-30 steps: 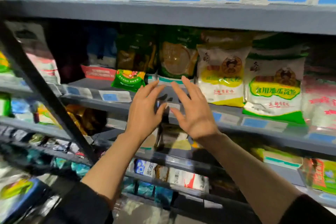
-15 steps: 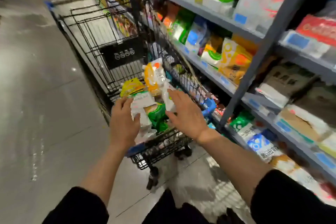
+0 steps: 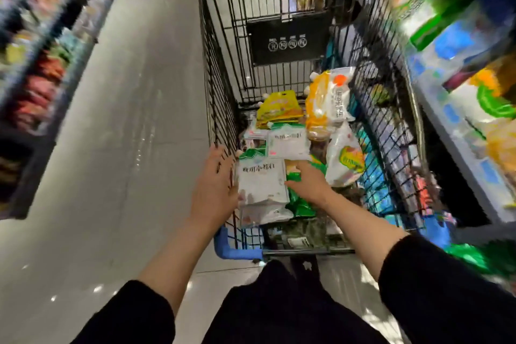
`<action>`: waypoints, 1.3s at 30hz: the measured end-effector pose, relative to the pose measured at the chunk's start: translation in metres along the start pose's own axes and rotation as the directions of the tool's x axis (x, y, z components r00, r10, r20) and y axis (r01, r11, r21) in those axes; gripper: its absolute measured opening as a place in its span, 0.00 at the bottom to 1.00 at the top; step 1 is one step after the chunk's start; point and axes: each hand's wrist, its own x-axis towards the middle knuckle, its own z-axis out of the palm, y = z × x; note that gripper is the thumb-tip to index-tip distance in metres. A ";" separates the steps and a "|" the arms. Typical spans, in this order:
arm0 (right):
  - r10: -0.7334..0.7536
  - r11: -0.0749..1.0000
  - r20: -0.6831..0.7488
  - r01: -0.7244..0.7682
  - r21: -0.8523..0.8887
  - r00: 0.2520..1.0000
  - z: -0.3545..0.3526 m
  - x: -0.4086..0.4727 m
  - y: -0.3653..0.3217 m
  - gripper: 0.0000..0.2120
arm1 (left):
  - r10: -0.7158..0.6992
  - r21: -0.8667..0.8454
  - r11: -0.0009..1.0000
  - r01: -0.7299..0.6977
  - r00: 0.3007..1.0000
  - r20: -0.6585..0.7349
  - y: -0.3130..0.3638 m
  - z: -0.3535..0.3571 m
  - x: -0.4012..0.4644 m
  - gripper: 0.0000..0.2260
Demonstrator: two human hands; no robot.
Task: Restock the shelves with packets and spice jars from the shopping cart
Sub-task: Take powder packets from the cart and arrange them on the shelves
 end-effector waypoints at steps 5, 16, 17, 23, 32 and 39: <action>0.138 0.955 0.136 -0.169 0.243 0.981 0.027 0.037 0.003 0.18 | -0.004 0.118 0.993 0.004 1.000 0.004 0.006 0.011 -0.002 0.29; 0.277 0.900 0.187 -0.323 0.293 0.942 0.043 0.060 -0.002 0.20 | -0.095 0.217 0.972 0.085 0.995 0.037 0.010 0.012 -0.003 0.28; 0.266 0.922 0.178 -0.303 0.240 0.948 0.040 0.058 -0.004 0.17 | -0.101 0.215 0.972 0.091 0.994 0.034 0.010 0.012 -0.002 0.28; 0.176 0.983 0.065 -0.173 -0.057 0.982 0.020 0.032 0.000 0.04 | -0.042 0.251 0.967 0.046 0.999 -0.023 0.008 0.013 -0.002 0.27; -0.161 0.947 -0.228 0.215 0.238 0.960 -0.026 -0.005 0.008 0.19 | -0.019 0.201 0.979 0.043 0.992 -0.122 0.013 0.016 0.001 0.23; -0.178 0.655 -0.209 0.275 0.704 0.962 -0.053 -0.004 -0.008 0.05 | -0.282 -0.663 0.582 0.470 0.882 0.378 0.049 -0.003 0.052 0.34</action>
